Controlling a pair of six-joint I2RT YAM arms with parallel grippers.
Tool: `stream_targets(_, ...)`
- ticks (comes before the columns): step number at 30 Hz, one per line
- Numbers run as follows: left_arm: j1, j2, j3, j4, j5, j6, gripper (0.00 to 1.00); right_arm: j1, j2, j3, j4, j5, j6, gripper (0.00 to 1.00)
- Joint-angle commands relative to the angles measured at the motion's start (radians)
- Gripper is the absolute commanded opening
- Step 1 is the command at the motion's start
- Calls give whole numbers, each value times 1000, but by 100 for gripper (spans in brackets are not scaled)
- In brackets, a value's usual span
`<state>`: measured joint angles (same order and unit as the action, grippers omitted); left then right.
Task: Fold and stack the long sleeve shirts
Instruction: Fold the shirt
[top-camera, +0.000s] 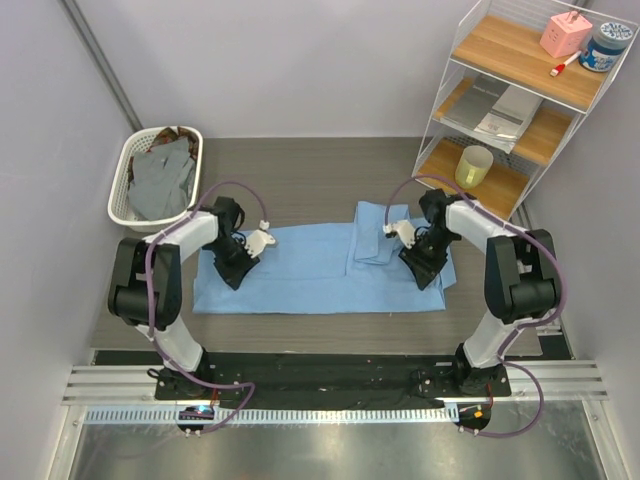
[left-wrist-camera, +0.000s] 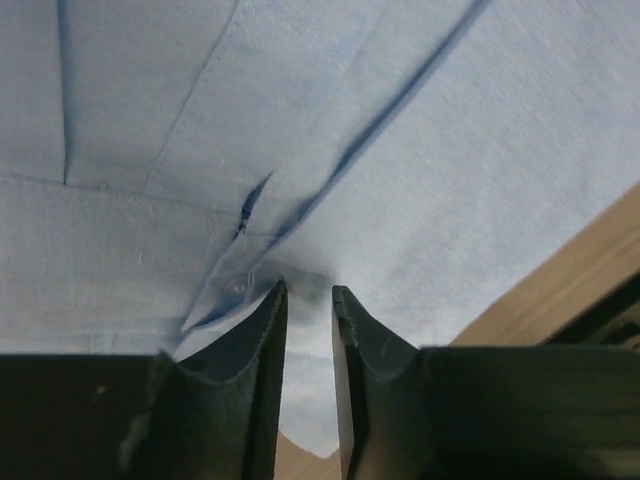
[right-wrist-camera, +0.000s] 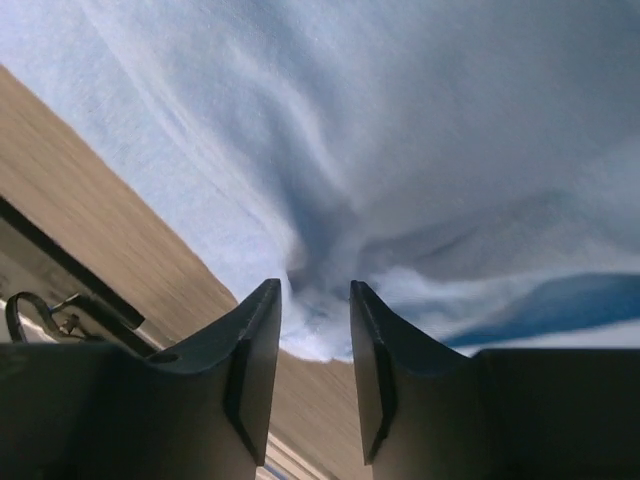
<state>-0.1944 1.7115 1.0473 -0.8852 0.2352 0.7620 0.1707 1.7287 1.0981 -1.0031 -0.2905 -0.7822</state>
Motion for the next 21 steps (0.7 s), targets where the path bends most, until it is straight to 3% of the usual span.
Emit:
stream_targets(1,62,-82,95,-119,209,8,36,-48,-79,152,-66,-118,56,46)
stream_targets(4,65,-172,135,-84,336,-4,47,-60,-150,212,-30,-257,75,56)
stream_targets(7,64,-248,126,23,389,-50,54,-40,-211,169,130,-277,78,64)
stream_targets(14,65,-315,128,153,394,-161,60,87,-314,1,389,-216,-233,76)
stream_targets(21,64,-348,126,150,380,-182,67,158,-333,-153,461,-213,-460,80)
